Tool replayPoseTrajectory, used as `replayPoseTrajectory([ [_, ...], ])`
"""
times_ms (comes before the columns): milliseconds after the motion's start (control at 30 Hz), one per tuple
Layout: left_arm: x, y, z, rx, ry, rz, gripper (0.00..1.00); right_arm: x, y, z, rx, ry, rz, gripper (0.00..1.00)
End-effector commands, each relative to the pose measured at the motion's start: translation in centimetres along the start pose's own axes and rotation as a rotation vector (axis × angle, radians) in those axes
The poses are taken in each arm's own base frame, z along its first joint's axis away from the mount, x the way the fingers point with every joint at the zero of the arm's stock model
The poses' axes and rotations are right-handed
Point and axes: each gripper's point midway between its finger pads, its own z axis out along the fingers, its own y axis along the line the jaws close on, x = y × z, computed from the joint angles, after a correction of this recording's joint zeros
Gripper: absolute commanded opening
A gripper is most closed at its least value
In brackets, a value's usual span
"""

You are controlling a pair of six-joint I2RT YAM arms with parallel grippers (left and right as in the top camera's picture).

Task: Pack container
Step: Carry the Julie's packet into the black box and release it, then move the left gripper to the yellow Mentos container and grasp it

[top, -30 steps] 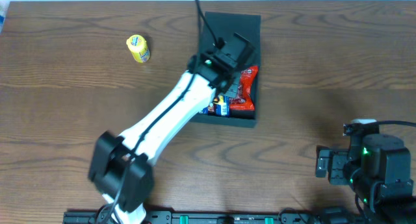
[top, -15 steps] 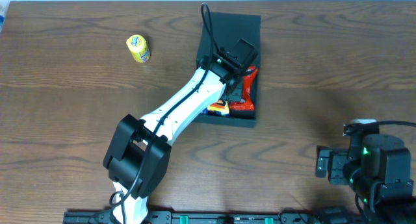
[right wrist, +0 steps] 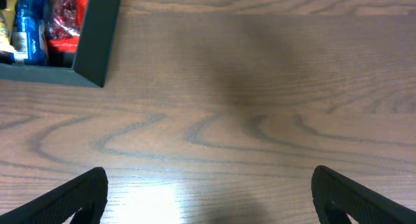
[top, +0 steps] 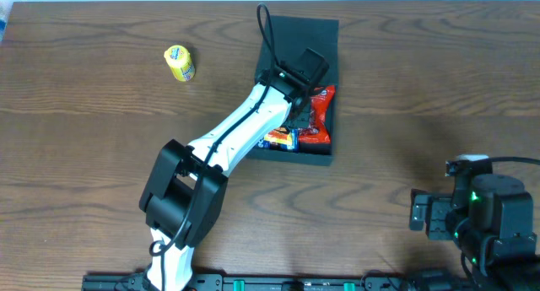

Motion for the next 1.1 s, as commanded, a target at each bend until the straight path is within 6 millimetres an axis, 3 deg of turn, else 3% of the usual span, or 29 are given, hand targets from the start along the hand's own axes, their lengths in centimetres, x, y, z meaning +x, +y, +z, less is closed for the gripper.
replayPoseTrajectory([
  [0,0.2,0.0,1.5,-0.011,0.029,-0.012,0.15,0.0,-0.1,0.0,0.003,-0.003,-0.002,0.99],
  [67,0.2,0.0,1.5,-0.010,0.029,-0.012,0.31,0.0,-0.1,0.0,0.003,-0.003,-0.002,0.99],
  [167,-0.1,-0.1,1.1,-0.007,0.022,-0.013,0.37,0.0,-0.1,0.0,0.003,-0.003,-0.002,0.99],
  [333,-1.3,-0.7,-0.8,0.016,-0.018,-0.012,0.57,0.0,-0.1,0.0,0.003,-0.003,-0.002,0.99],
  [567,-2.8,-1.2,-4.8,0.060,-0.098,-0.012,0.75,0.0,-0.1,0.0,0.003,-0.003,-0.002,0.99],
  [700,-3.2,-0.6,-7.7,0.068,-0.151,0.001,0.80,0.0,-0.1,0.0,0.003,-0.003,-0.002,0.99],
  [800,-3.6,0.7,-10.3,0.033,-0.215,0.016,0.89,0.0,-0.1,0.0,0.003,-0.003,-0.002,0.99],
  [900,-3.8,3.2,-13.5,-0.056,-0.294,0.026,0.97,0.0,-0.1,0.0,0.003,-0.003,-0.002,0.99],
  [1067,-2.9,7.9,-17.2,-0.202,-0.401,-0.006,0.95,0.0,-0.1,0.0,0.003,-0.003,-0.002,0.99],
])
